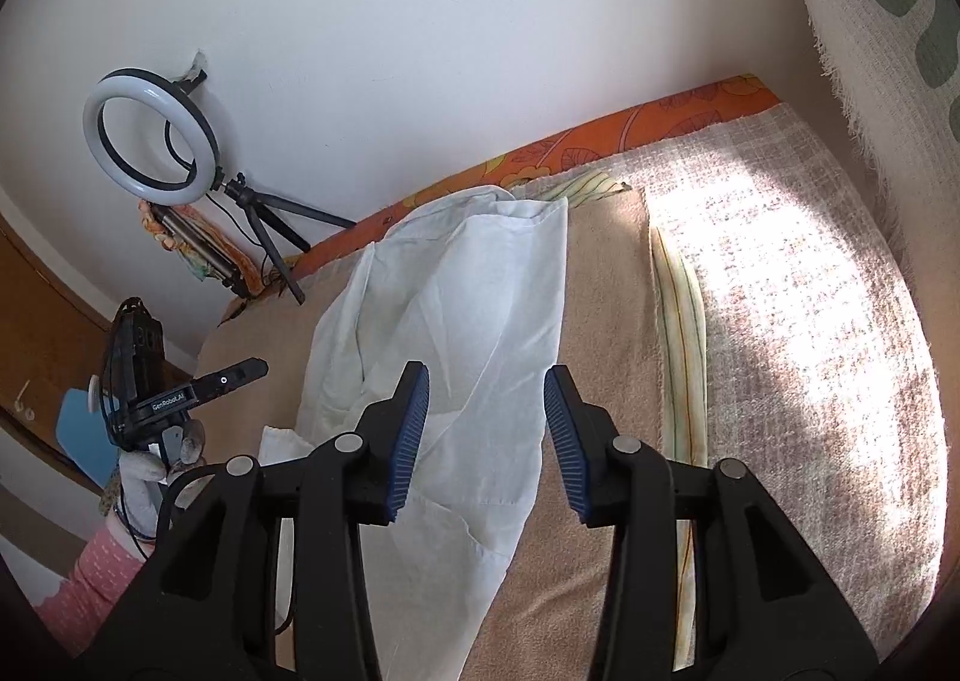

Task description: Fold small clothes

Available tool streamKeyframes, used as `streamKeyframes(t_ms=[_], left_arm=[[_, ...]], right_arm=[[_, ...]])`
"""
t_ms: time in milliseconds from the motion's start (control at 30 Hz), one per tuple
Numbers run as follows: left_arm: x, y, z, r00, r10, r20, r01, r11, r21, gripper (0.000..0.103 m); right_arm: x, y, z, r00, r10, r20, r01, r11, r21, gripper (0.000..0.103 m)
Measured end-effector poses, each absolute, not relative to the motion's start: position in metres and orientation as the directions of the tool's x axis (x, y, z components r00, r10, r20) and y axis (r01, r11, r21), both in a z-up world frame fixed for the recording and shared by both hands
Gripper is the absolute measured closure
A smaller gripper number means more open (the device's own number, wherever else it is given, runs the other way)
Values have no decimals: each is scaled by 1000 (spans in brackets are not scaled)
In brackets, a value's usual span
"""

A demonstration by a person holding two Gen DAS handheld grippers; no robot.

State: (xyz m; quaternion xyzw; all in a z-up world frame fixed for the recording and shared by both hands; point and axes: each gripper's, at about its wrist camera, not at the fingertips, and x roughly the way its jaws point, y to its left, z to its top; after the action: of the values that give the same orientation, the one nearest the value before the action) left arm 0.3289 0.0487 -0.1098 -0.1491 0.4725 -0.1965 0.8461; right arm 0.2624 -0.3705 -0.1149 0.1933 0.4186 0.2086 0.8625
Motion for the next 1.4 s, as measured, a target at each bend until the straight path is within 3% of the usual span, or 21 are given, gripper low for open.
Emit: streamKeyframes(t_ms=[300,500,633,733,767,800,833,867,933,1033,1200,1300,1333,1367,1400], left_arm=[[393,58,-146,419,-544,-727,104,824,-557,51],[422,53,-168,390,-594,-704,83,784,-616,59],[441,46,-171,384,-631,-674,91,753,-652,74],[449,40,-168,413,-613,-674,103,767,-634,101],[450,36,-165,418,-609,-673,110,770,-629,103],[450,32,-160,428,-599,-677,125,781,-612,103],[448,26,-152,446,-577,-684,149,802,-579,103],[447,18,-143,470,-561,-682,187,818,-544,103],[439,8,-126,519,-520,-678,260,852,-454,103],[445,1,-134,532,-396,-749,255,918,-304,103],[452,18,-161,495,-411,-766,193,911,-364,103],[450,26,-160,496,-440,-748,188,896,-402,91],[451,28,-159,492,-463,-737,187,883,-431,74],[452,29,-158,490,-484,-725,186,871,-455,65],[454,30,-157,492,-493,-718,185,864,-468,65]], right_arm=[[327,-373,-146,543,538,-644,-147,817,558,55],[369,-372,-170,523,559,-644,-114,795,596,55],[391,-369,-182,496,572,-653,-114,789,604,55],[401,-366,-189,493,577,-652,-115,786,608,55],[402,-363,-188,502,573,-648,-121,788,603,55],[402,-360,-187,512,559,-652,-128,800,586,56],[401,-355,-185,524,534,-664,-136,822,554,71],[400,-349,-183,523,523,-673,-154,835,528,98],[395,-339,-178,528,500,-686,-193,858,477,99],[390,-337,-171,587,413,-696,-188,906,380,100],[395,-353,-175,581,431,-691,-153,891,428,100],[398,-361,-173,560,478,-677,-155,863,481,92],[401,-363,-172,547,500,-671,-154,848,507,77],[403,-365,-172,546,510,-664,-152,840,521,61],[404,-365,-172,552,512,-659,-151,838,525,57]])
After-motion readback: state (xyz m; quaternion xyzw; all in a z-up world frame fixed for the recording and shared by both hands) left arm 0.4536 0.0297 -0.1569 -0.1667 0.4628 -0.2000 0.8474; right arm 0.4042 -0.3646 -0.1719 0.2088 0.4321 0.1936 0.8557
